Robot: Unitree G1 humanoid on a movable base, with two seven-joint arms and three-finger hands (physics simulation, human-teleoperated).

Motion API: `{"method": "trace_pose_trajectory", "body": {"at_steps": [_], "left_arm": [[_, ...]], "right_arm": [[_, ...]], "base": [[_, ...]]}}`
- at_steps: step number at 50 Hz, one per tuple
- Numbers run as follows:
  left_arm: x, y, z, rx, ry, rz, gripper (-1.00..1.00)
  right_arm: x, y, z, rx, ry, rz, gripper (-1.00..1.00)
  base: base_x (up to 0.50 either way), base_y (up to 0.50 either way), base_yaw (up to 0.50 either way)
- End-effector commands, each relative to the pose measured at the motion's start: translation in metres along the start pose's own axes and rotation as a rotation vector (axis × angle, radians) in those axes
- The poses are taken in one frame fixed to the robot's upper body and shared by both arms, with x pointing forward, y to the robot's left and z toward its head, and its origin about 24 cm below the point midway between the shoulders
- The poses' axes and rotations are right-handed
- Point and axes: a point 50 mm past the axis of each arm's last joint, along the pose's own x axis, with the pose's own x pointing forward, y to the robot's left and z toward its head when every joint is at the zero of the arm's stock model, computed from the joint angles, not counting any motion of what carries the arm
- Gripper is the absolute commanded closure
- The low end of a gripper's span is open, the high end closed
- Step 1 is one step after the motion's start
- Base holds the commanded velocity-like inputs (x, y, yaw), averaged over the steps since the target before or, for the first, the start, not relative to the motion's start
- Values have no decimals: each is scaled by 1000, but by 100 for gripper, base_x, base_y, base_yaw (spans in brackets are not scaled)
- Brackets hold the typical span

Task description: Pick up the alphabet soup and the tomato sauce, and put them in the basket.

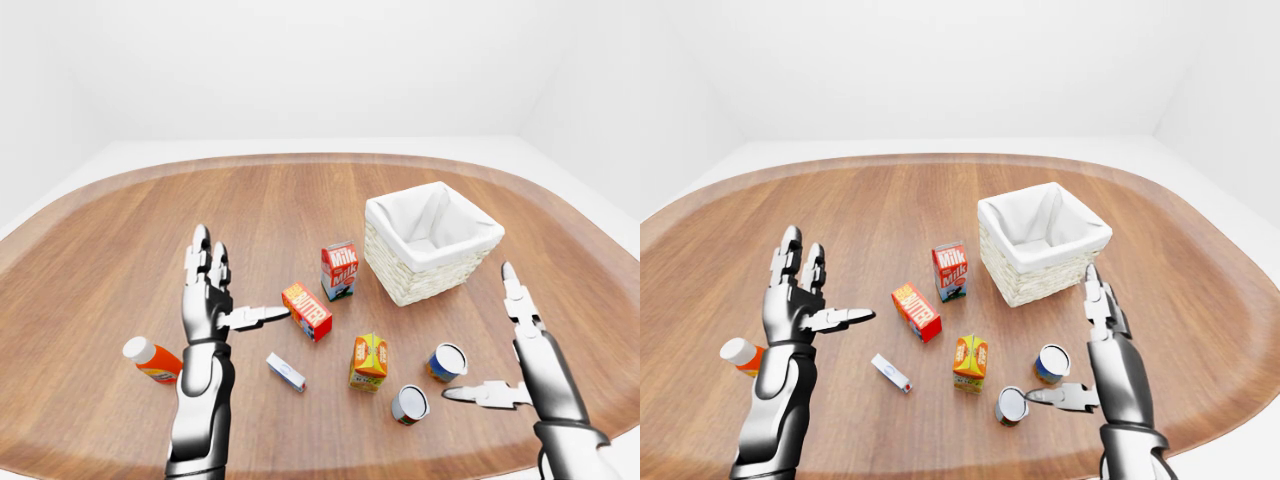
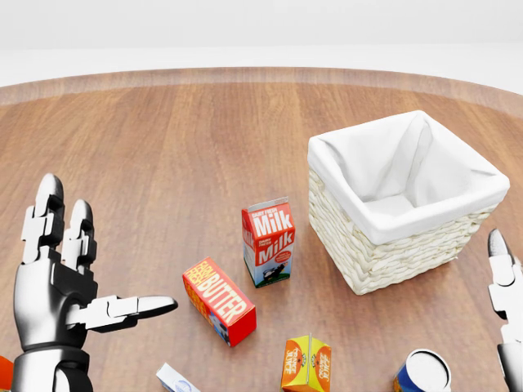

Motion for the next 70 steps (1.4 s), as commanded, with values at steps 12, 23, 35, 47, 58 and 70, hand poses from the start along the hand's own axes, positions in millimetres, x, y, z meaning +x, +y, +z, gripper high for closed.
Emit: {"method": "trace_pose_trajectory", "body": {"at_steps": [12, 23, 35, 47, 58, 70], "left_arm": [[0, 0, 1, -1, -4, 1, -100], [0, 0, 1, -1, -4, 1, -100], [0, 0, 1, -1, -4, 1, -100], [0, 0, 1, -1, -4, 1, -100], [0, 0, 1, -1, -4, 1, -100], [1, 1, -3, 3, 12, 4, -100]], "right_arm": [[-2, -1, -6, -244, 105, 59, -100], [-2, 4, -9, -337, 126, 75, -100], [-6, 5, -21, -433, 190, 78, -100], [-4, 4, -20, -524, 202, 78, -100], [7, 15, -17, -668, 147, 67, -100], [10, 23, -20, -702, 112, 87, -100]], "base": [[0, 0, 0], [0, 0, 0], [0, 0, 0], [0, 0, 0], [0, 0, 0], [0, 0, 0]]}}
